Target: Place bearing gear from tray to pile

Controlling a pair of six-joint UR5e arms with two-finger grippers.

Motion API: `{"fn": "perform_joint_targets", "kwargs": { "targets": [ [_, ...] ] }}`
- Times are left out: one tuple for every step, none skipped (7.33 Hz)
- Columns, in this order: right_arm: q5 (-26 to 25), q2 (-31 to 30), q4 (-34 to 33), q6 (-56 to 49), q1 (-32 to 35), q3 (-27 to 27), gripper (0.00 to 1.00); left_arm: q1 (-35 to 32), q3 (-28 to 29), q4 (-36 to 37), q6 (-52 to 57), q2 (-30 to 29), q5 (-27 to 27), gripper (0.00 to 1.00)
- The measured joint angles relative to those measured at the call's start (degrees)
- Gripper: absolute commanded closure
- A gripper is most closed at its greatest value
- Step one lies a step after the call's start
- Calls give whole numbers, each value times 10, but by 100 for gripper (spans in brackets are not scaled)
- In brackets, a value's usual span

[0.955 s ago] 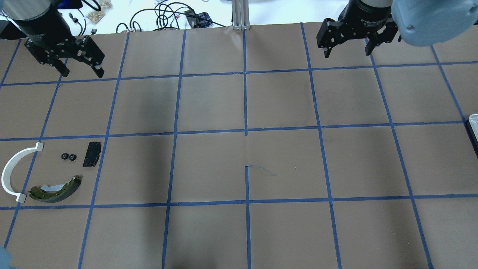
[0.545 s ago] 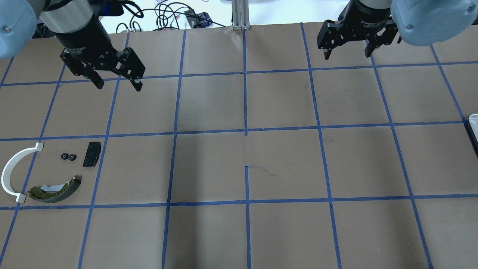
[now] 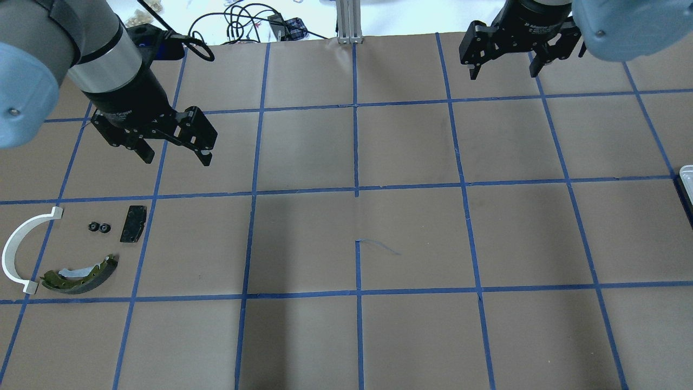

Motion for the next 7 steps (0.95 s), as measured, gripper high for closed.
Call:
{"fn": "perform_joint_targets", "kwargs": {
  "targets": [
    [3, -11, 28, 1, 0, -5, 0, 0, -14, 16, 3, 8, 1, 0],
    [4, -21, 46, 2, 0, -6, 0, 0, -22, 29, 4, 12, 1, 0],
    [6, -25, 52, 5, -1, -6, 0, 1, -26, 35, 4, 15, 1, 0],
    [7, -24, 49, 8, -3, -8, 0, 1, -28, 37, 4, 17, 1, 0],
    [7, -24, 48, 11, -5, -6, 0, 1, -28, 37, 4, 18, 1, 0],
    [6, -24, 48, 12, -8, -4, 0, 1, -29, 38, 4, 18, 1, 0],
    [6, -23, 49, 13, -8, -2, 0, 1, -29, 38, 4, 18, 1, 0]
  ]
}}
